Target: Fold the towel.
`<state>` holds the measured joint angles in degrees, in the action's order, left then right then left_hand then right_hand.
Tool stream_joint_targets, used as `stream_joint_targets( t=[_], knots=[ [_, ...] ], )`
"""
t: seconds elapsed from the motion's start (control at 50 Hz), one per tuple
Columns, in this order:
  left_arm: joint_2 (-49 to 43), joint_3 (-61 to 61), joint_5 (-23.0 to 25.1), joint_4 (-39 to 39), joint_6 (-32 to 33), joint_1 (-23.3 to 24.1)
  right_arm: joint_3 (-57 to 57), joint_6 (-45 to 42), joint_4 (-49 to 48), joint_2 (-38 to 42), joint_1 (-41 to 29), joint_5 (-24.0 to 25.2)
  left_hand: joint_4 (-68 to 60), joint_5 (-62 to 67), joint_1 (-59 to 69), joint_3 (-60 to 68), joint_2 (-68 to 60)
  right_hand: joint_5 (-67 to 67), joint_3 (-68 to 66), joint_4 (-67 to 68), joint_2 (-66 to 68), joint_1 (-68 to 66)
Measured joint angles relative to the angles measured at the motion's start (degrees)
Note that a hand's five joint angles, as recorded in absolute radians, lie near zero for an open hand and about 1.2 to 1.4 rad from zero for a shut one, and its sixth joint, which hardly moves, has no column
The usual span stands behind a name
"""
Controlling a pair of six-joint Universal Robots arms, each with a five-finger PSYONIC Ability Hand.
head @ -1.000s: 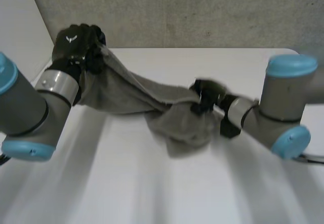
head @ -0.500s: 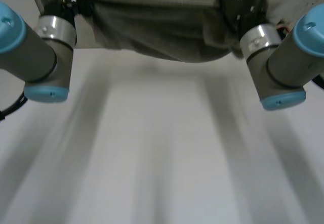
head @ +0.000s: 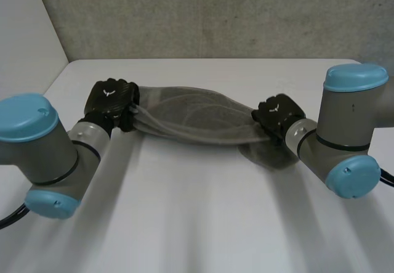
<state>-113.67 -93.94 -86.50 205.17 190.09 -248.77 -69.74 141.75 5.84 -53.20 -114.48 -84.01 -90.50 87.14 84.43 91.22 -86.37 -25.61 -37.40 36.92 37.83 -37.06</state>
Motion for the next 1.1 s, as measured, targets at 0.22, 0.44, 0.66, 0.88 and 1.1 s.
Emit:
stream_joint_targets(
  t=[0.22, 0.44, 0.66, 0.88, 1.1],
  knots=[
    [5.3, -5.3, 0.1, -0.1, -0.1, -0.9, -3.9, 10.2, 1.0, -0.6, 0.4, 0.5, 0.0, 0.0, 0.0, 0.0, 0.0, 2.8, 2.8, -2.4, -2.8, 3.1],
    [6.8, -7.1, 0.2, 0.0, -0.2, -2.0, -10.0, 13.2, -2.9, -5.0, 0.4, 0.4, 0.0, 0.0, 0.0, 0.0, 0.0, -4.3, -2.2, 2.8, 1.6, -2.8],
    [9.1, -7.2, 0.2, 0.0, -0.7, -3.7, -17.4, 13.2, -6.9, -14.0, 0.2, 0.4, 0.0, 0.0, 0.0, 0.0, 0.0, 9.4, 9.1, -8.8, -9.2, 9.2],
    [10.1, -7.6, 0.2, -0.1, -0.9, -4.1, -26.7, 13.2, -12.3, -18.2, -0.3, 0.3, 0.0, 0.0, 0.0, 0.0, 0.0, 7.0, 9.0, -8.7, -9.1, 8.8],
    [10.0, -7.9, 0.3, -0.1, -0.9, -4.8, -33.8, 13.1, -16.6, -19.0, -1.0, 0.5, 0.0, 0.0, 0.0, 0.0, 0.0, 5.0, 7.6, -7.0, -9.0, 6.9]
  ],
)
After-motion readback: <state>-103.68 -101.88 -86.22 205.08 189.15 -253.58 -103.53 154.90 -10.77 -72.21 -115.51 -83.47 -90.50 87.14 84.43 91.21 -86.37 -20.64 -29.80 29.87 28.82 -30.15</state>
